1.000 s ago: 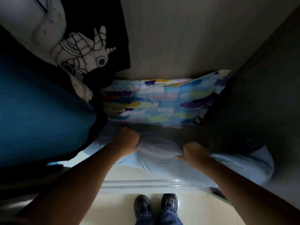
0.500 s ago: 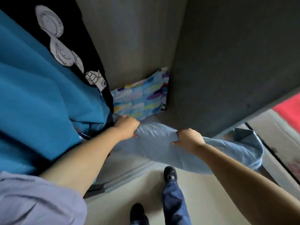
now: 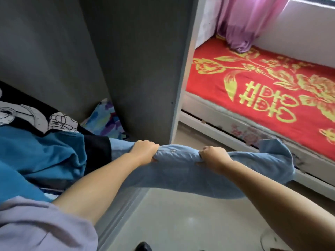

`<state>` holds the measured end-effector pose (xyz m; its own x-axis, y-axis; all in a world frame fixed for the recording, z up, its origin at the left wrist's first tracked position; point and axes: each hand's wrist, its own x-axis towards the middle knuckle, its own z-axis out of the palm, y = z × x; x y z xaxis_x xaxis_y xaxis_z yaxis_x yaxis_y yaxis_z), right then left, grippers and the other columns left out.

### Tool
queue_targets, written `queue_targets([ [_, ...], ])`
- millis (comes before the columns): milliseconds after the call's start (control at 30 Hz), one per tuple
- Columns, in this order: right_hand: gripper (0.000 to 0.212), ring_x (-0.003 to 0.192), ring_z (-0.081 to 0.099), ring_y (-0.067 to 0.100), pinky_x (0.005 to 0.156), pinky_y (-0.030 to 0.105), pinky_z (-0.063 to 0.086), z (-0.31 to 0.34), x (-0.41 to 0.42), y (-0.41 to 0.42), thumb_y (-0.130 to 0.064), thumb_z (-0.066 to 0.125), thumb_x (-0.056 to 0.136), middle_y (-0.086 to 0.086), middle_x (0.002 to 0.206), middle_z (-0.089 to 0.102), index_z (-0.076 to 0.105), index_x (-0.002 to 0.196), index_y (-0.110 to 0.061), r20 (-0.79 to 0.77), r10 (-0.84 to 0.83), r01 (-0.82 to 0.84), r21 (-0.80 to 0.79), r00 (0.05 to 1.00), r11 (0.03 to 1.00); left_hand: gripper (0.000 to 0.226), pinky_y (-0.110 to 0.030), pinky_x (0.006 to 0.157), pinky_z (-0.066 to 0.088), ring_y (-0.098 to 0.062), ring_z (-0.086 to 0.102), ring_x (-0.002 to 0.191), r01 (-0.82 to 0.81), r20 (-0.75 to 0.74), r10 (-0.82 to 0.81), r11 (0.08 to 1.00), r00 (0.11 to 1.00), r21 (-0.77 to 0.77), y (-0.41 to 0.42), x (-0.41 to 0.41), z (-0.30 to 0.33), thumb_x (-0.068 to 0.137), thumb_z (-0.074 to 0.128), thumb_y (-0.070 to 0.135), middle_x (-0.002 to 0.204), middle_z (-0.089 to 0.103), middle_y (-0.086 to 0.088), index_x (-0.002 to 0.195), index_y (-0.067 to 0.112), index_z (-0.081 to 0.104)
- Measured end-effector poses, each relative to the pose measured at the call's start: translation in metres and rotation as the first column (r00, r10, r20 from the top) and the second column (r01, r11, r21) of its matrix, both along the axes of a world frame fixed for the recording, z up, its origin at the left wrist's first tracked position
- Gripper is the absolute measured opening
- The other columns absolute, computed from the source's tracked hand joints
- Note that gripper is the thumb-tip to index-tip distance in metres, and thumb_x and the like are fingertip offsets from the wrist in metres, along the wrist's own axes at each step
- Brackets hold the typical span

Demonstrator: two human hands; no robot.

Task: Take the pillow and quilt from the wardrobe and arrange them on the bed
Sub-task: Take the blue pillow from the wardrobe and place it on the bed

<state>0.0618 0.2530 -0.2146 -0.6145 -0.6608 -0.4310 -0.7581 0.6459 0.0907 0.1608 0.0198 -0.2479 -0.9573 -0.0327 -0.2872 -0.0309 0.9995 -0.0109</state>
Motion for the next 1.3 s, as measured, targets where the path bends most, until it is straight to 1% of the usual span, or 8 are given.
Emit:
queue_targets([
  [200, 0.019, 0.1, 0.063, 0.029, 0.07, 0.034, 0.045, 0.015, -0.026, 0.118, -0.025, 0.052, 0.093, 0.007, 0.109, 0.062, 0.061, 0.105, -0.013, -0.107, -0.111, 0.104, -0.072, 0.988, 0.992, 0.027, -0.039, 0.082, 0.043, -0.031, 0.058, 0.108, 0.156, -0.079, -0.161, 0.985, 0.984, -0.074, 0.101, -0.061, 0.029, 0.088, 0.057, 0.033, 0.113, 0.064, -0.006, 0.108, 0.015, 0.056],
  [300, 0.021, 0.1, 0.062, 0.03, 0.075, 0.036, 0.048, 0.027, -0.044, 0.177, -0.028, 0.054, 0.093, 0.008, 0.107, 0.061, 0.062, 0.105, -0.012, -0.137, -0.145, 0.131, -0.108, 0.98, 0.985, 0.029, -0.038, 0.08, 0.042, -0.031, 0.058, 0.108, 0.198, -0.112, -0.207, 0.976, 0.972, -0.088, 0.156, -0.088, 0.044, 0.088, 0.057, 0.036, 0.113, 0.064, -0.007, 0.107, 0.015, 0.056],
  [500, 0.028, 0.108, 0.056, 0.028, 0.08, 0.036, 0.045, 0.048, -0.089, 0.282, -0.007, 0.051, 0.089, 0.005, 0.113, 0.057, 0.061, 0.113, -0.016, -0.218, -0.168, 0.146, -0.111, 0.961, 0.983, 0.026, -0.038, 0.082, 0.044, -0.03, 0.058, 0.11, 0.262, -0.15, -0.284, 0.953, 0.947, -0.152, 0.258, -0.146, 0.075, 0.089, 0.056, 0.033, 0.114, 0.064, -0.006, 0.107, 0.015, 0.056],
  [633, 0.033, 0.113, 0.052, 0.025, 0.088, 0.036, 0.043, 0.055, -0.129, 0.333, -0.015, 0.048, 0.092, 0.003, 0.116, 0.056, 0.061, 0.121, -0.023, -0.23, -0.188, 0.158, -0.142, 0.955, 0.977, 0.021, -0.037, 0.082, 0.045, -0.03, 0.059, 0.109, 0.292, -0.15, -0.31, 0.948, 0.939, -0.129, 0.309, -0.189, 0.085, 0.089, 0.054, 0.029, 0.114, 0.065, -0.005, 0.105, 0.016, 0.058],
  [867, 0.017, 0.111, 0.044, 0.025, 0.082, 0.036, 0.04, 0.059, -0.223, 0.38, -0.018, 0.046, 0.092, 0.004, 0.12, 0.05, 0.061, 0.1, -0.019, -0.266, -0.272, 0.241, -0.143, 0.925, 0.96, 0.02, -0.037, 0.082, 0.045, -0.03, 0.058, 0.111, 0.333, -0.156, -0.342, 0.939, 0.926, -0.084, 0.354, -0.294, 0.089, 0.087, 0.053, 0.025, 0.114, 0.064, -0.007, 0.103, 0.014, 0.06],
  [967, 0.032, 0.121, 0.048, 0.026, 0.092, 0.038, 0.045, 0.063, -0.277, 0.388, -0.017, 0.045, 0.093, -0.002, 0.137, 0.049, 0.061, 0.12, -0.023, -0.223, -0.325, 0.292, -0.168, 0.919, 0.942, 0.019, -0.039, 0.082, 0.046, -0.031, 0.058, 0.11, 0.365, -0.191, -0.374, 0.927, 0.908, -0.08, 0.36, -0.355, 0.091, 0.088, 0.052, 0.022, 0.112, 0.064, -0.008, 0.103, 0.014, 0.06],
  [1067, 0.034, 0.116, 0.059, 0.024, 0.092, 0.039, 0.049, 0.073, -0.332, 0.389, -0.02, 0.045, 0.092, -0.004, 0.128, 0.062, 0.061, 0.121, -0.027, -0.179, -0.382, 0.356, -0.162, 0.907, 0.921, 0.019, -0.039, 0.082, 0.046, -0.03, 0.057, 0.109, 0.393, -0.203, -0.402, 0.916, 0.893, -0.088, 0.36, -0.419, 0.1, 0.089, 0.051, 0.023, 0.111, 0.063, -0.008, 0.104, 0.015, 0.059],
  [1300, 0.032, 0.11, 0.063, 0.025, 0.09, 0.039, 0.051, 0.101, -0.456, 0.381, -0.019, 0.043, 0.095, 0.001, 0.12, 0.066, 0.057, 0.124, -0.023, -0.296, -0.423, 0.373, -0.213, 0.857, 0.903, 0.019, -0.036, 0.077, 0.043, -0.029, 0.058, 0.105, 0.415, -0.322, -0.455, 0.89, 0.83, -0.189, 0.353, -0.552, 0.138, 0.089, 0.047, 0.01, 0.11, 0.064, -0.007, 0.104, 0.013, 0.058],
])
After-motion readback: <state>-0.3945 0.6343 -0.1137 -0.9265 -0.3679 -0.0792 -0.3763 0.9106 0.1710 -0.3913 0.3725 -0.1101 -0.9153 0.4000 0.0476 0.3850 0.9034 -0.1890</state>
